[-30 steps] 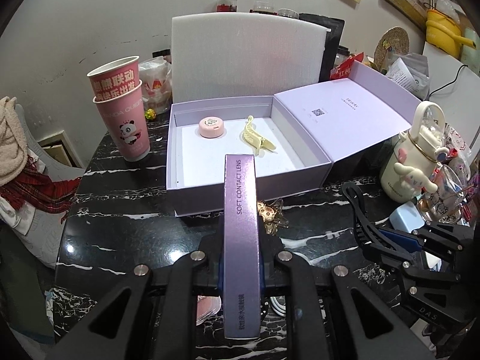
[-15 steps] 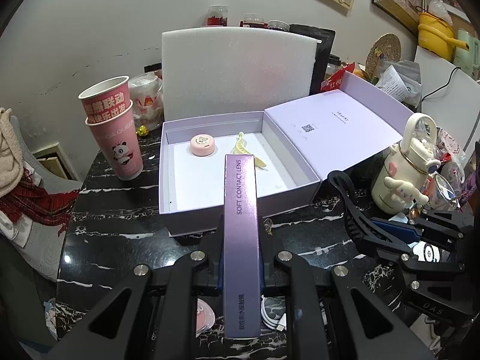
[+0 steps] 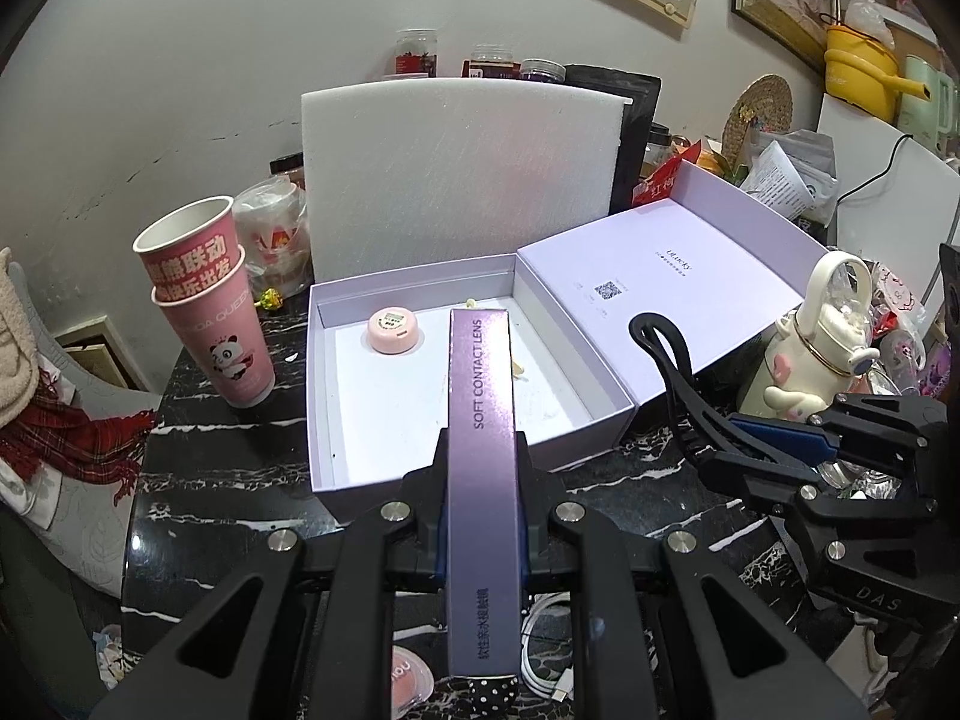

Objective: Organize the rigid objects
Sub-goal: 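Lift the purple box with the left tool while right tool grasps and lifts black clip, then carry the purple box and black clip with both tools into the white box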

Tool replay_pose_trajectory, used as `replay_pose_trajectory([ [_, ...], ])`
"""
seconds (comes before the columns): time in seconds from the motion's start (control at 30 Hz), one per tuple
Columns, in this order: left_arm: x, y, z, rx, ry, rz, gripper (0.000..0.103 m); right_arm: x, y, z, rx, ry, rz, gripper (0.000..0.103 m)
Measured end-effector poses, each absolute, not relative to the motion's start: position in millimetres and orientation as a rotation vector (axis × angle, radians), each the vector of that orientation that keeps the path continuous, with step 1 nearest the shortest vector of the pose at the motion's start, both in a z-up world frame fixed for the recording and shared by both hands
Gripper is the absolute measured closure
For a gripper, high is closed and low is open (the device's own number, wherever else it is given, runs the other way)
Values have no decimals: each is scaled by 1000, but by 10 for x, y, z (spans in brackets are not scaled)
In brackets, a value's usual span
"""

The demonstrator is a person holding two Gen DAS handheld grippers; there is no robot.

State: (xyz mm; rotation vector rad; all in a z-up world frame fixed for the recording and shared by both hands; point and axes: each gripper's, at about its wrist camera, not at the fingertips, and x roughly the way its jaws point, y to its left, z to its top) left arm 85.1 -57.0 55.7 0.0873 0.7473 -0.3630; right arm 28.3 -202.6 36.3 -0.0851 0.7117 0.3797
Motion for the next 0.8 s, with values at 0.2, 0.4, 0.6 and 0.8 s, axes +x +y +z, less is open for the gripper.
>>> replay_pose_trajectory([
  [0.2,977,-610,593,99,742,-379,88,428,-2042,452,-89,698,386,82],
  [0.4,1100,-656,639,114,731,-392,88,581,-2057,506,-85,696,393,82],
  [0.6,1247,-697,640,124,734,-400,88,730,-2072,520,-81,699,395,82],
  [0.8,1386,-715,601,125,751,-404,88,902,-2084,516,-78,709,391,82],
])
